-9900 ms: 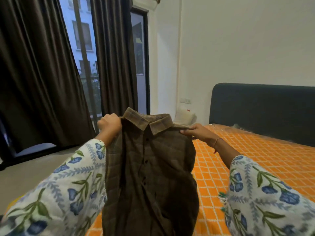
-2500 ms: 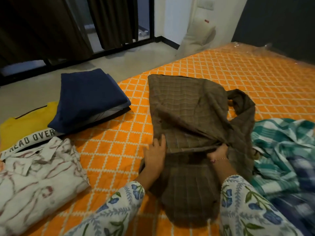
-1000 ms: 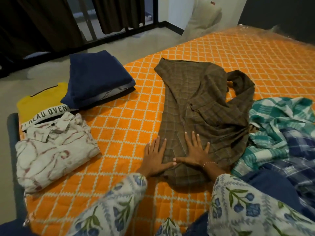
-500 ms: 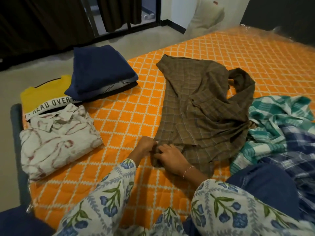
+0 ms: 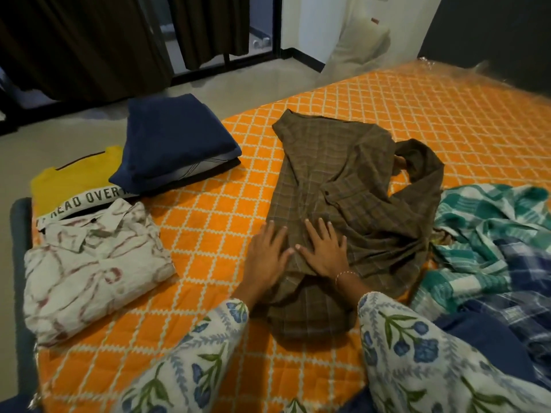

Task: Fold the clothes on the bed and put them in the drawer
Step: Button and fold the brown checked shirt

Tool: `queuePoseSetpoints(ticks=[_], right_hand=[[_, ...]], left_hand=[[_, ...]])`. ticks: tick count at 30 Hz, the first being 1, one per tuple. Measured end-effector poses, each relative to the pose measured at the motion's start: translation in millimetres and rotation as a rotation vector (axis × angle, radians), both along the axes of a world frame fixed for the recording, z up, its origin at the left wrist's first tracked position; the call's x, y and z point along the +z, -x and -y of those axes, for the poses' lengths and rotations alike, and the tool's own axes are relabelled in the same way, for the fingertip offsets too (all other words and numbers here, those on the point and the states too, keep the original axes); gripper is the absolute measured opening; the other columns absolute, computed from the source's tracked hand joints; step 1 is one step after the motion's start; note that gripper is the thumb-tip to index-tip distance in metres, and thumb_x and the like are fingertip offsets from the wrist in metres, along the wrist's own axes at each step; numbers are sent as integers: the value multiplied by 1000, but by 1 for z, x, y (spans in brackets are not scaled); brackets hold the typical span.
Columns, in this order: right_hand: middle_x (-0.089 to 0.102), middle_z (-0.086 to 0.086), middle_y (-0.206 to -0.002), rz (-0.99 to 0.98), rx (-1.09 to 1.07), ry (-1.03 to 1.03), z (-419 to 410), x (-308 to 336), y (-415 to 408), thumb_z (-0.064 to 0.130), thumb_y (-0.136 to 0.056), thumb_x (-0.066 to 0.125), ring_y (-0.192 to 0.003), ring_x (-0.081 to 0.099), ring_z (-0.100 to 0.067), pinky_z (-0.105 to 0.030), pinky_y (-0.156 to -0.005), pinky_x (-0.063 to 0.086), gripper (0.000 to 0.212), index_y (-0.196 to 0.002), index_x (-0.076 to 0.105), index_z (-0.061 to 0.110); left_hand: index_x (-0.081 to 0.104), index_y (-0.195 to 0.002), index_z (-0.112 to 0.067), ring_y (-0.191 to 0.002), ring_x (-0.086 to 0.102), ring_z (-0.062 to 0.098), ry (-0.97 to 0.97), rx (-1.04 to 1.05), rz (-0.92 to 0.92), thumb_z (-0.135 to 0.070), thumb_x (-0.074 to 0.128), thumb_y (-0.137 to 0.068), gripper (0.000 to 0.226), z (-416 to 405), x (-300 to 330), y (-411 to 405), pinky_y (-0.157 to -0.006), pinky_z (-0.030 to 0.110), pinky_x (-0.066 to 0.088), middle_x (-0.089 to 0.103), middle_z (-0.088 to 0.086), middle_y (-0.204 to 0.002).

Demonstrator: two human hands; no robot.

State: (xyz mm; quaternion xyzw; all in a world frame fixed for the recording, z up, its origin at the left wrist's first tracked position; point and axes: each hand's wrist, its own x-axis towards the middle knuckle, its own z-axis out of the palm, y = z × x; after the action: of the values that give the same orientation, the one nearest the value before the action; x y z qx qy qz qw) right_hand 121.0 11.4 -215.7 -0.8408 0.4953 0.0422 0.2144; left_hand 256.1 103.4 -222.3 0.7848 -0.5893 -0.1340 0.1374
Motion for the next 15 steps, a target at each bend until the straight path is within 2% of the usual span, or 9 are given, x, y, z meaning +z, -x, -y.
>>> queuePoseSetpoints(ticks=[1,3,5,7,9,12,15], right_hand=[[-11,-2,-160,-53,-31,-65,-2,-8,7,66,-91,32,-147,-11,-26,-61,-112,-2,75,-151,-2,35],[-24,3,-157,-118,-82,-97,-9,-23,21,80,-81,28,-144,-21,-27,-68,-106,-9,90,-150,-12,36],[-27,4,-156,-135,-112,-67,-13,-30,28,91,-70,18,-143,-24,-27,-70,-104,-10,102,-149,-15,36],[-28,5,-155,-123,-118,-52,-19,-32,30,99,-49,-5,-143,-25,-26,-71,-104,-10,117,-147,-18,36],[-30,4,-154,-123,-132,-26,-29,-35,32,97,-37,-19,-143,-26,-26,-70,-104,-10,125,-146,-22,36],[-35,5,-147,-108,-151,-5,-50,-35,36,96,-34,-24,-143,-25,-25,-70,-105,-9,124,-141,-27,33],[-37,5,-145,-101,-139,-22,-69,-33,35,96,-34,-23,-143,-25,-25,-69,-104,-11,121,-137,-28,33]], left_hand=[[11,-152,-22,-147,-1,25,-46,-81,17,-66,8,-88,78,1,-10,6,-117,36,3,3,7,-160],[0,-151,-25,-147,-6,25,-81,-134,69,-77,-14,-77,92,-3,-34,13,-114,36,-9,-7,5,-158],[-2,-149,-29,-147,-6,23,-44,-112,92,-76,-6,-81,83,-10,-45,12,-113,36,-13,-9,0,-156],[-4,-149,-31,-146,-11,18,-71,-110,94,-73,10,-86,77,-17,-49,12,-114,34,-15,-10,-3,-156],[5,-151,-29,-147,-2,20,-72,-102,105,-72,19,-88,78,-24,-47,13,-115,35,-9,0,0,-158],[21,-151,-26,-144,19,24,-122,-88,85,-72,23,-89,77,-42,-43,16,-114,40,7,21,5,-157],[27,-149,-24,-141,28,24,-146,-89,101,-71,21,-89,77,-65,-42,18,-112,41,13,29,7,-154]])
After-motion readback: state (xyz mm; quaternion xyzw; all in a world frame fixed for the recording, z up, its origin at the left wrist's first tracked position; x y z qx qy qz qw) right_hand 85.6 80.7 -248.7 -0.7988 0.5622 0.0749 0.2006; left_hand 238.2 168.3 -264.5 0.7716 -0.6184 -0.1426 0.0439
